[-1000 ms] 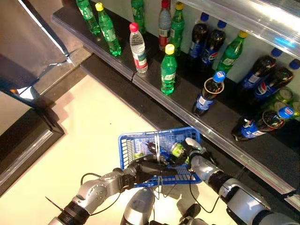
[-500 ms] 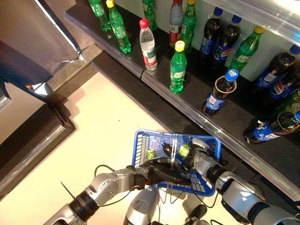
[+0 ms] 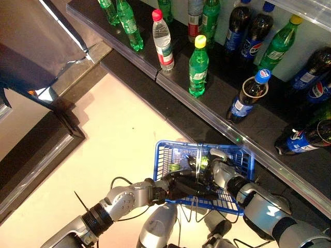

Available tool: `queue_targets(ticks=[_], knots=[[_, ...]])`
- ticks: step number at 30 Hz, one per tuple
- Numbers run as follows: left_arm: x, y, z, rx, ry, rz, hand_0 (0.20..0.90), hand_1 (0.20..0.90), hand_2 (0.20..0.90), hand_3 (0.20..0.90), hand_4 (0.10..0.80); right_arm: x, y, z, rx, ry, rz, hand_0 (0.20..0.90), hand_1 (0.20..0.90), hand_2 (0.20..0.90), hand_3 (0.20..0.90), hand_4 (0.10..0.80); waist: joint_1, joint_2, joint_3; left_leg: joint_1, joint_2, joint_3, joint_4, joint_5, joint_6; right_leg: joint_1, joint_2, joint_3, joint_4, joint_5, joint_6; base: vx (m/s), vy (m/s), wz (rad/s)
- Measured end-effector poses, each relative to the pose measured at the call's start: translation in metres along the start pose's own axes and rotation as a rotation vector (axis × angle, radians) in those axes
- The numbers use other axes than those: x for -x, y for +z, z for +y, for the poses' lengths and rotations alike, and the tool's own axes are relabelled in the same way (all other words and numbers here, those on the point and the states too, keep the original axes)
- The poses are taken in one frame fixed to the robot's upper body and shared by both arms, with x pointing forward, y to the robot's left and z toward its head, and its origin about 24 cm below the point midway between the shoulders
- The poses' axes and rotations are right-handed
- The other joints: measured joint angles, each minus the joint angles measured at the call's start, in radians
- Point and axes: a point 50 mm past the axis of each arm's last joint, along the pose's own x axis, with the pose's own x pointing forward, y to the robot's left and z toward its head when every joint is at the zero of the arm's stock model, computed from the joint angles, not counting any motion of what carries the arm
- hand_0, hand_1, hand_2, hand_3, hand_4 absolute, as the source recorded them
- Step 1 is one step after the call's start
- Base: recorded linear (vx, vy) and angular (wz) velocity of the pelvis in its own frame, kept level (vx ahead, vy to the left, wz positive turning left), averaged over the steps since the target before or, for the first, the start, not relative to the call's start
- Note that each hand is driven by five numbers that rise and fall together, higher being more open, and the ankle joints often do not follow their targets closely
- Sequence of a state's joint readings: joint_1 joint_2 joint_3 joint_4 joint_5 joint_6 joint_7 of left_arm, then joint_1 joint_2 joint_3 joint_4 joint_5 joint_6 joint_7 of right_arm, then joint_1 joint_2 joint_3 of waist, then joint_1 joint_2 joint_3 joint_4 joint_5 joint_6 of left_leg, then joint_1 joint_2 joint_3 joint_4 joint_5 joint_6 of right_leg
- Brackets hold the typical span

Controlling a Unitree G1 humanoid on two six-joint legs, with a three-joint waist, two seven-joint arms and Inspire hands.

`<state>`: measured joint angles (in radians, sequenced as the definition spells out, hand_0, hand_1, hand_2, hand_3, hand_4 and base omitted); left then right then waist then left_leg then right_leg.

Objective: Pick up the drink and place into the basket.

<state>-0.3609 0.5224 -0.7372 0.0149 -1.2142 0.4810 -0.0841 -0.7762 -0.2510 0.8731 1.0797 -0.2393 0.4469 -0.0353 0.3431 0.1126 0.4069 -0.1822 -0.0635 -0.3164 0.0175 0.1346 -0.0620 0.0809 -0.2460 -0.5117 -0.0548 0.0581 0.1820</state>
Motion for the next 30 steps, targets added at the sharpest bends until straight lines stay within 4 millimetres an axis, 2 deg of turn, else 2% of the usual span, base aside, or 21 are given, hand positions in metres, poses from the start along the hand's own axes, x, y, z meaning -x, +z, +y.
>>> queue_targets(ticks=[1,2,3,4,5,14,30], knots=[[0.0,0.0,0.001,0.004,0.002,-0.003,0.3,0.3,0.3,0.2,0.1,0.0,-0.001,0.0,0.001,0.003,0.003,0.3,0.3,0.3,0.2,0.1,-0.001,0.0,0.0,-0.001,0.0,0.0,0.0,0.0,0.0,-0.001,0.0,0.0,0.0,0.0,0.0,0.0,0.0,0.0],[0.0,0.0,0.002,0.005,0.005,-0.007,0.3,0.3,0.3,0.2,0.1,-0.001,-0.003,0.0,0.001,0.004,0.011,0.561,0.561,0.561,0.505,0.405,-0.006,0.0,0.0,-0.003,0.0,0.0,0.0,0.0,0.0,-0.003,0.0,0.0,0.0,0.0,0.0,0.0,0.0,0.0],[0.0,0.0,0.002,0.005,0.006,-0.009,0.3,0.3,0.3,0.2,0.1,-0.001,-0.004,0.0,0.001,0.004,0.013,0.599,0.599,0.599,0.549,0.449,-0.007,0.0,0.0,-0.005,0.0,0.0,0.0,0.0,0.0,-0.004,0.0,0.0,0.001,0.0,0.0,0.0,0.0,0.0],[0.0,0.001,0.002,0.009,0.007,-0.014,0.3,0.3,0.3,0.2,0.1,-0.001,-0.006,-0.001,0.001,0.001,0.017,0.858,0.858,0.858,0.851,0.751,-0.009,0.0,0.0,-0.01,0.0,0.0,0.001,0.0,0.0,-0.01,0.0,0.0,0.002,0.0,0.0,0.0,0.0,0.0],[0.0,0.001,0.003,0.018,0.006,-0.021,0.3,0.3,0.3,0.2,0.1,-0.001,-0.007,-0.002,0.002,-0.002,0.019,0.9,0.9,0.9,0.9,0.8,-0.011,0.0,0.0,-0.014,0.0,0.0,0.001,0.001,0.001,-0.015,0.0,0.0,0.002,0.0,0.0,0.0,0.0,0.0],[-0.001,0.003,0.005,0.049,0.009,-0.03,0.3,0.3,0.3,0.2,0.1,-0.003,-0.019,-0.014,0.004,-0.044,0.034,0.9,0.9,0.9,0.9,0.8,-0.023,-0.001,0.0,-0.01,0.005,0.01,0.0,0.002,0.002,-0.013,0.003,0.003,0.004,0.0,0.0,0.0,0.0,0.0],[0.003,0.003,0.014,0.088,0.059,-0.031,0.3,0.3,0.3,0.2,0.1,-0.003,-0.008,-0.013,-0.123,-0.029,-0.043,0.9,0.9,0.9,0.9,0.8,-0.046,-0.006,0.0,0.024,0.014,0.028,-0.008,0.005,0.004,0.001,0.002,0.027,0.017,0.001,-0.002,0.01,-0.004,-0.04]])
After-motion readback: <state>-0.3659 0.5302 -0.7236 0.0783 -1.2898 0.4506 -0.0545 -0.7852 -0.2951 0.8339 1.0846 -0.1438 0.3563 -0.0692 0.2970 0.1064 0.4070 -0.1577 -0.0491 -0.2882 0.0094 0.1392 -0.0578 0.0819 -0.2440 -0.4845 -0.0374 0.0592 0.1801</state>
